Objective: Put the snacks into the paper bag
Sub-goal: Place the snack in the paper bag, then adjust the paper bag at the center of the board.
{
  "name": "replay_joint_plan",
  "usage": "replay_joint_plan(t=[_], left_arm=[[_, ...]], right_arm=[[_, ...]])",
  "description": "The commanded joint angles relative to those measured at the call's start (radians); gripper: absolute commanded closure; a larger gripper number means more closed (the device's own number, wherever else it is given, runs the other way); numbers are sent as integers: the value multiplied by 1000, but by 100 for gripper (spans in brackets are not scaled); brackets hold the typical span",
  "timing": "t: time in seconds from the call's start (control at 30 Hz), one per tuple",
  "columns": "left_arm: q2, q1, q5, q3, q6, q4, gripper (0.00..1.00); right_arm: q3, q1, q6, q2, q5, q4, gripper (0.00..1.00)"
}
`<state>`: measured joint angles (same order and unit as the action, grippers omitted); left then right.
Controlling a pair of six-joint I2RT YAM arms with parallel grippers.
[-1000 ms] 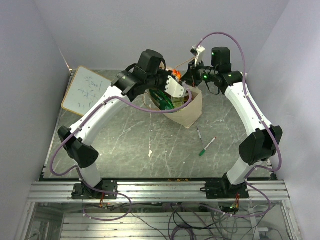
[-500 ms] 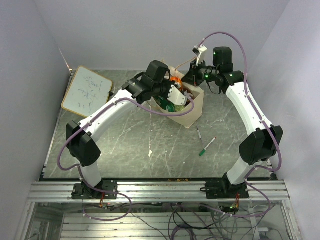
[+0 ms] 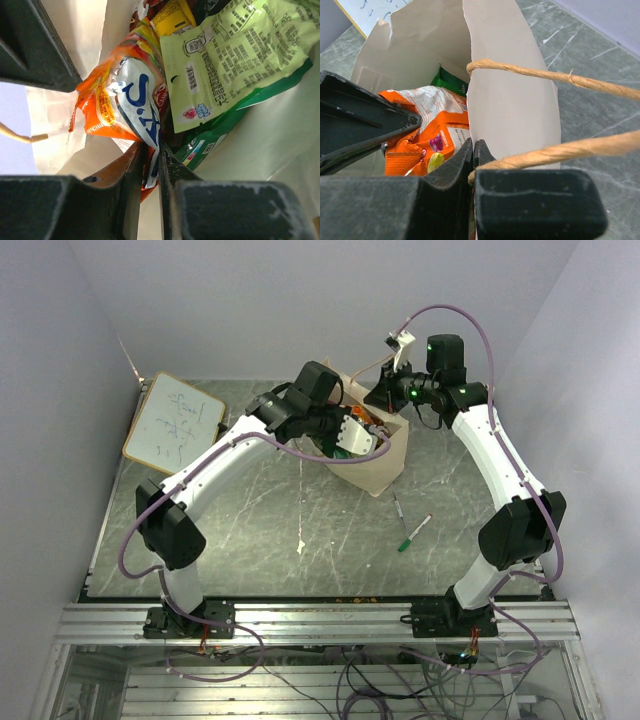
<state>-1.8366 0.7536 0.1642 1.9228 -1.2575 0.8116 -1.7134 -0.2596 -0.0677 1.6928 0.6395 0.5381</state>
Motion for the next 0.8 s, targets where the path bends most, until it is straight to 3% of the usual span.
replay_joint_plan(t=[0.0,0.17,0.3,0.43,0.63,0.77], left_arm=[[-97,4,66,111,56,170,72],[-103,3,103,205,104,217,58],[-18,-1,154,172,143,124,41],[60,-11,211,124,227,13,32],[95,-28,249,56,522,-160,32],[94,-27,217,-27,667,-277,42]], right_arm=[[6,-3,19,-36,35,-27,100],[-5,-3,20,-37,37,-25,100],[-10,-3,22,-41,40,-23,100],[-16,-1,21,-44,36,-21,100],[-14,1,22,-52,36,-24,100],[-14,7,29,-53,31,-27,100]])
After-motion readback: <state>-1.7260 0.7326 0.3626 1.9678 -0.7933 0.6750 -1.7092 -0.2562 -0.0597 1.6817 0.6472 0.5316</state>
